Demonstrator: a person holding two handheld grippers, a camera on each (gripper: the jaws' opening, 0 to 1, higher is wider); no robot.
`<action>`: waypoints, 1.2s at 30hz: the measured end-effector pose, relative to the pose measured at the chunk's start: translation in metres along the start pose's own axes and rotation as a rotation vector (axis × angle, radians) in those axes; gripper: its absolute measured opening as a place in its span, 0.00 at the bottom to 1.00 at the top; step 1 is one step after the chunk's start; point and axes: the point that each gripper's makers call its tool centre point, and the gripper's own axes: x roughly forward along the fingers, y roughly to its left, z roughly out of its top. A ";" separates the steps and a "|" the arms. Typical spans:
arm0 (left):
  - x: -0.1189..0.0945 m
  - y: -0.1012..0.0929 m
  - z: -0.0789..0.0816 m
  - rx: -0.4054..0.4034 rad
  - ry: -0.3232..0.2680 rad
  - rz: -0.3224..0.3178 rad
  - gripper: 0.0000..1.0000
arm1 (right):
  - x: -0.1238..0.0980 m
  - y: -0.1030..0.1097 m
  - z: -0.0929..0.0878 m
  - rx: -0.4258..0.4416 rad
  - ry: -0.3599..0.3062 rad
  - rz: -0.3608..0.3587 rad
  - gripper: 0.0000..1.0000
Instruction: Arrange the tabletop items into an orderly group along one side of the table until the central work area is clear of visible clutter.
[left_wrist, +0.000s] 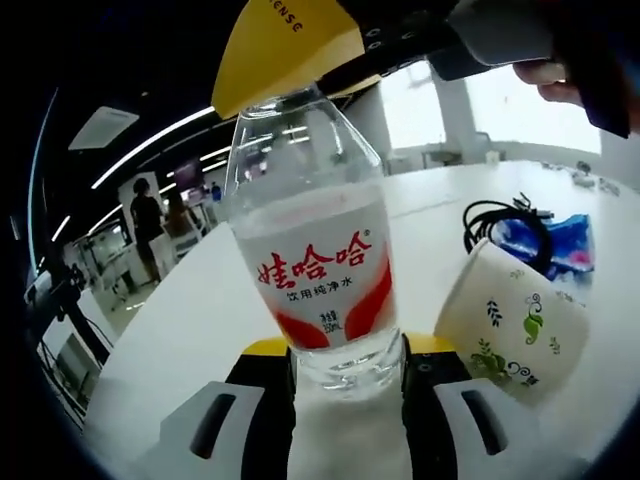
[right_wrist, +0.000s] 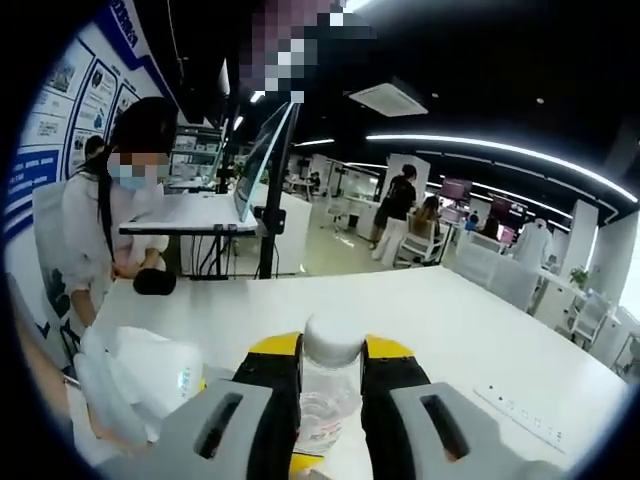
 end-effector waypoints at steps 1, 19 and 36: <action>0.000 0.000 0.000 -0.002 0.000 0.000 0.37 | 0.000 0.000 0.000 0.002 0.000 0.000 0.18; 0.000 -0.001 0.000 0.011 -0.018 -0.017 0.37 | -0.002 -0.004 -0.003 0.037 0.009 -0.040 0.19; -0.002 0.001 -0.001 0.071 -0.032 -0.007 0.56 | 0.001 0.000 -0.012 0.017 0.011 -0.030 0.49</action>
